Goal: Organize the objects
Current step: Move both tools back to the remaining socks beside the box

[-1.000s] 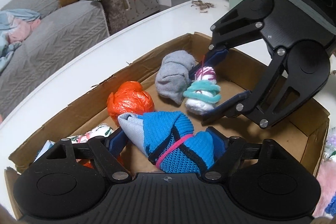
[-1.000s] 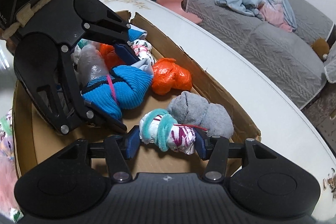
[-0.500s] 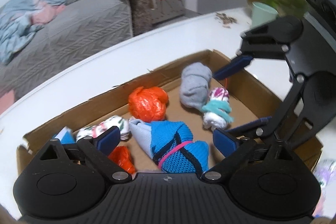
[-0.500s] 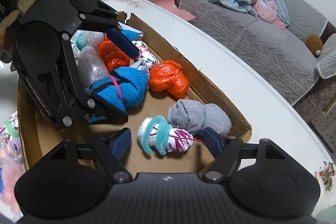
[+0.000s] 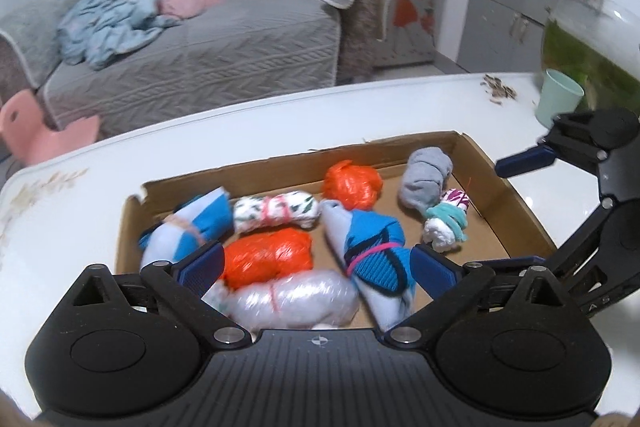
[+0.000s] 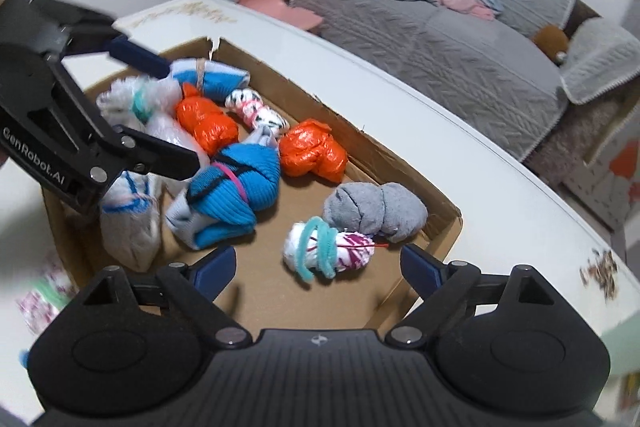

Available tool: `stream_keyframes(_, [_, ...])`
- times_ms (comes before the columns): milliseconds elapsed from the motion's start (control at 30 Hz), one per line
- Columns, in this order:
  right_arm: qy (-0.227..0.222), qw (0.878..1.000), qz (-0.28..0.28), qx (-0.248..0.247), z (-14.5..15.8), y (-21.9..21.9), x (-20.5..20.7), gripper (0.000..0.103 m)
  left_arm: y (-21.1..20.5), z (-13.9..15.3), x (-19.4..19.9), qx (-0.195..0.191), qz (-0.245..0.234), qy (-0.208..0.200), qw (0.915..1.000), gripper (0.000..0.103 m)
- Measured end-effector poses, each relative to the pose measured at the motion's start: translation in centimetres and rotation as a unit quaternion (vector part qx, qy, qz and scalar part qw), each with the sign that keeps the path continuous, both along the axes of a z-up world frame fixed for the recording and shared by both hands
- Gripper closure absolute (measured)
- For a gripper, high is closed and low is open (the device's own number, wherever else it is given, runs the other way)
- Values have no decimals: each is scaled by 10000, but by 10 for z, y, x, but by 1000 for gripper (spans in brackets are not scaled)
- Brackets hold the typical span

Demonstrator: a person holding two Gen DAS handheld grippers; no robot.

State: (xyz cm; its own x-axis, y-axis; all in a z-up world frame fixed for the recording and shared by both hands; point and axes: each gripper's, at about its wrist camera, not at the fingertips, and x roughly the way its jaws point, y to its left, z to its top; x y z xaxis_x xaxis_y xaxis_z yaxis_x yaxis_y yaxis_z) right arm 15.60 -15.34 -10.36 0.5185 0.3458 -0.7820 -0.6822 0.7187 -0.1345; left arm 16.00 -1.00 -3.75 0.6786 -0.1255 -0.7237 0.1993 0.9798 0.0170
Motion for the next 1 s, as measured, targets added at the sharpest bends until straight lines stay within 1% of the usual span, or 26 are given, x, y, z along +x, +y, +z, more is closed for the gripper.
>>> stream_keyframes(167, [57, 9994, -323, 80, 8, 3, -22, 9, 7, 10, -26, -21, 272, -85, 9996, 2])
stream_keyframes(333, [106, 9972, -715, 210, 11, 3, -46, 7, 14, 12, -53, -124, 450, -126, 9988, 1])
stream_keyframes(467, [95, 9953, -918, 302, 13, 3, -66, 7, 17, 11, -74, -175, 500, -96, 9985, 1])
stream_keyframes(800, [99, 9921, -1152, 486, 13, -7, -106, 5, 25, 9, -120, -257, 672, -88, 9974, 1])
stream_keyframes(1000, [42, 9898, -1281, 617, 12, -11, -132, 3, 22, 3, -152, -229, 704, -137, 9972, 0])
